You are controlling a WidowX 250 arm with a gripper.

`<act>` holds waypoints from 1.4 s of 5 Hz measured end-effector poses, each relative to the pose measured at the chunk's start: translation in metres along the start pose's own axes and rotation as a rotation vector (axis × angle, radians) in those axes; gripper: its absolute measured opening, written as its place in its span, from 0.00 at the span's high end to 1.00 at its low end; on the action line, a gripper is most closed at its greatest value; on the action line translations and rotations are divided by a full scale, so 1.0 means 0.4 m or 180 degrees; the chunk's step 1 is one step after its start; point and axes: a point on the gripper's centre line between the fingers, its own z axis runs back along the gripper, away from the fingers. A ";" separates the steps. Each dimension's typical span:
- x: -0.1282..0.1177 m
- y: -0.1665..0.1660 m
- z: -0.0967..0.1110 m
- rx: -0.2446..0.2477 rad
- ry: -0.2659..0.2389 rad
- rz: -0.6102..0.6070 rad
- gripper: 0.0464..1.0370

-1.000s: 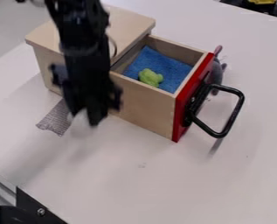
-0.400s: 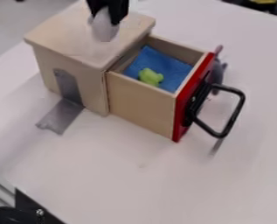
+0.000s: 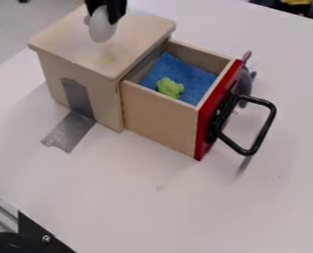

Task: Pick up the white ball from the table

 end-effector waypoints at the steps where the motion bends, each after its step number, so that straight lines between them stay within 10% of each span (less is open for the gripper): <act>1: -0.012 0.029 -0.009 0.0032 0.0038 0.0061 0.69; 2: -0.018 0.024 -0.018 -0.0011 0.0078 0.0070 0.63; 4: -0.018 0.006 -0.009 -0.0080 0.0141 0.0071 0.05; 7: 0.021 -0.029 0.090 -0.0165 -0.0017 -0.0048 0.04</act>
